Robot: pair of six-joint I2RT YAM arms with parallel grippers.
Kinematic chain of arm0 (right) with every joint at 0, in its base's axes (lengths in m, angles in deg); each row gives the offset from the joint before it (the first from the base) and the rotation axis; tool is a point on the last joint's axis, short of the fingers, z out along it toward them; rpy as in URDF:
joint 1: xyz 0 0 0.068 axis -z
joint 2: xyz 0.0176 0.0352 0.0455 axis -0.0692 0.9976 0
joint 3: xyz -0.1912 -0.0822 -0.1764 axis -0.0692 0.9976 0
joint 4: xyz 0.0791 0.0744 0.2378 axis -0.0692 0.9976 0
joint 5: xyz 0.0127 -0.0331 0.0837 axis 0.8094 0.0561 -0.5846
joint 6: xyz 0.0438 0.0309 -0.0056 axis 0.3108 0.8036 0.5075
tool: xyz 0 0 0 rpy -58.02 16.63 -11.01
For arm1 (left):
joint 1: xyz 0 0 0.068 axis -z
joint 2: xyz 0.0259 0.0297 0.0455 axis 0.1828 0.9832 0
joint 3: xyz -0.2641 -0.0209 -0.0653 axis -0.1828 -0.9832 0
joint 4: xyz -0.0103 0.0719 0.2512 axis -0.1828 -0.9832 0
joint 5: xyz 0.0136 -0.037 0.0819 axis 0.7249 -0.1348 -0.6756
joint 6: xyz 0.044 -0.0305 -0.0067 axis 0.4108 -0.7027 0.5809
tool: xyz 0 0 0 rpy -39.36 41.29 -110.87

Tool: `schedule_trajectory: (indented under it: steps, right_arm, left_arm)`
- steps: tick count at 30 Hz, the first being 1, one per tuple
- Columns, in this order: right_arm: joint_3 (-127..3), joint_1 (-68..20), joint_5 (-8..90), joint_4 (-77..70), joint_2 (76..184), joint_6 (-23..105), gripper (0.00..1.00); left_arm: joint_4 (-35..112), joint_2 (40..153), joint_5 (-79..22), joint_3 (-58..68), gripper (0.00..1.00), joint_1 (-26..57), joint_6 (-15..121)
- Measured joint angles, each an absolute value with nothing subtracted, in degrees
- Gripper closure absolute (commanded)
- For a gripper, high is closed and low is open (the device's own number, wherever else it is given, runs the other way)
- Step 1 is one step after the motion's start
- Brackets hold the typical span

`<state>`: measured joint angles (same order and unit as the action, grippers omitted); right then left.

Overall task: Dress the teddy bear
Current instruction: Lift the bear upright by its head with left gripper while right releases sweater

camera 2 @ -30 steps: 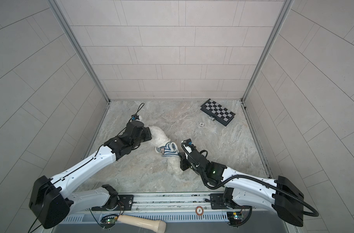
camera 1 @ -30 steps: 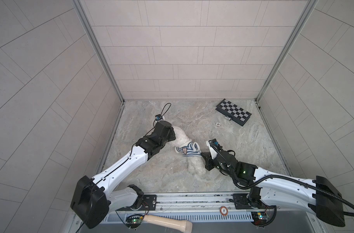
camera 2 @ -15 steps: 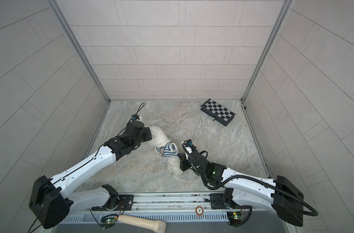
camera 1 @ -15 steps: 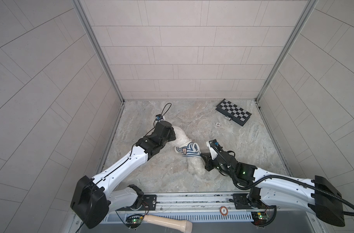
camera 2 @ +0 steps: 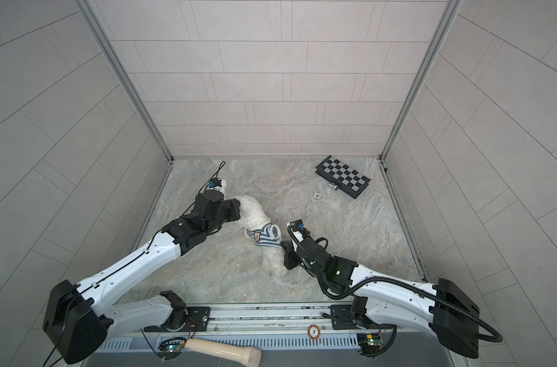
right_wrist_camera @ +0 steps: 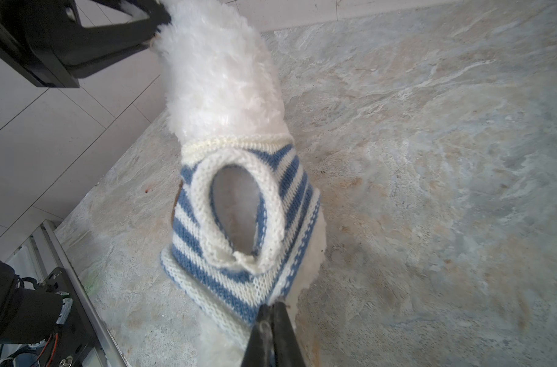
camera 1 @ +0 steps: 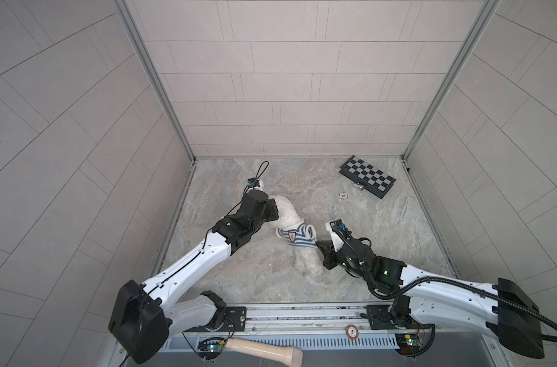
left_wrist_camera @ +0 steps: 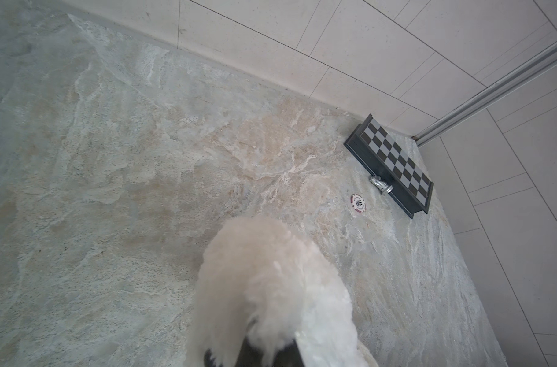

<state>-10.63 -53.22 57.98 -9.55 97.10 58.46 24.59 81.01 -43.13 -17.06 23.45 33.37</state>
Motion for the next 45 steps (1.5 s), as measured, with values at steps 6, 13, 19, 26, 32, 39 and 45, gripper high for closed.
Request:
schedule_trajectory:
  steps: [6, 13, 19, 26, 32, 39, 45]
  right_arm:
    - [-10.17, -54.03, 57.72, -9.75, 96.71, 56.08, 1.00]
    - [-8.31, -55.08, 56.82, -13.44, 96.68, 54.53, 1.00]
    - [-6.49, -56.81, 56.84, -17.48, 96.66, 53.72, 1.00]
    - [-5.90, -58.12, 56.52, -20.78, 95.18, 51.38, 0.94]
    - [-5.05, -59.74, 56.47, -22.03, 91.44, 49.17, 0.86]
    - [1.61, -60.28, 56.78, -21.33, 78.08, 48.23, 0.71]
    - [3.91, -60.26, 61.00, -14.99, 60.82, 48.45, 0.63]
  left_arm:
    - [27.98, 80.99, -41.54, -17.06, 1.00, 25.65, 34.68]
    - [33.05, 80.92, -38.39, -17.10, 1.00, 26.42, 35.45]
    - [36.22, 80.02, -35.11, -17.87, 1.00, 26.59, 36.23]
    - [39.63, 77.18, -30.63, -19.00, 1.00, 26.59, 37.37]
    - [41.44, 75.46, -26.65, -19.03, 1.00, 26.59, 39.67]
    - [41.81, 71.41, -22.61, -19.53, 1.00, 26.18, 43.88]
    - [42.40, 69.21, -16.66, -19.92, 1.00, 25.15, 45.76]
